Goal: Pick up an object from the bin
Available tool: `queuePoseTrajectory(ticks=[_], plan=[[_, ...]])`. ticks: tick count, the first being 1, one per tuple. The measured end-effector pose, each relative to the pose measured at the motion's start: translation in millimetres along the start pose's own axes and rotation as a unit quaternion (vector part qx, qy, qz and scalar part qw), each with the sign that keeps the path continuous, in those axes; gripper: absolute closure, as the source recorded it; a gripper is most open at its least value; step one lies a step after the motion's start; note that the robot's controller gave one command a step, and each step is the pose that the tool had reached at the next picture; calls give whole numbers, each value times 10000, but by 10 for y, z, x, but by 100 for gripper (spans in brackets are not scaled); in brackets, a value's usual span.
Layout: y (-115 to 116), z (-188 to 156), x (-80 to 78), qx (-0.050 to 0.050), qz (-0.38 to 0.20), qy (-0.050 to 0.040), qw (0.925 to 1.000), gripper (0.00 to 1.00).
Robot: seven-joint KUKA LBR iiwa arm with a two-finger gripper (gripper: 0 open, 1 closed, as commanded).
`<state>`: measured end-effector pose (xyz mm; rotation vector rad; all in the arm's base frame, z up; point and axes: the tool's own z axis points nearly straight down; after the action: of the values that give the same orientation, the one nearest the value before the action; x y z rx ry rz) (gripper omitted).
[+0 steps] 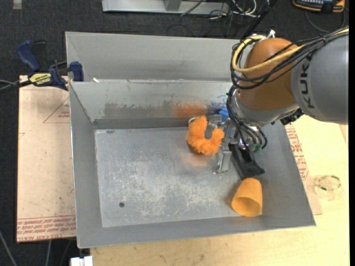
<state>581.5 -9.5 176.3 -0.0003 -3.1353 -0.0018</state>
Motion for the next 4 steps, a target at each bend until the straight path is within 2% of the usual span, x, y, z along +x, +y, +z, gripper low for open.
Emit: queuePoseTrajectory(ticks=[1, 2, 3, 4], plan=[[0, -49, -16, 1, -1, -39, 10000, 0], [-66, 544, -407, -7, 400, -67, 9992, 0], [-198, 975, -666, -26, 1254, -104, 9921, 0], [-257, 758, -589, -31, 2016, -86, 9794, 0]])
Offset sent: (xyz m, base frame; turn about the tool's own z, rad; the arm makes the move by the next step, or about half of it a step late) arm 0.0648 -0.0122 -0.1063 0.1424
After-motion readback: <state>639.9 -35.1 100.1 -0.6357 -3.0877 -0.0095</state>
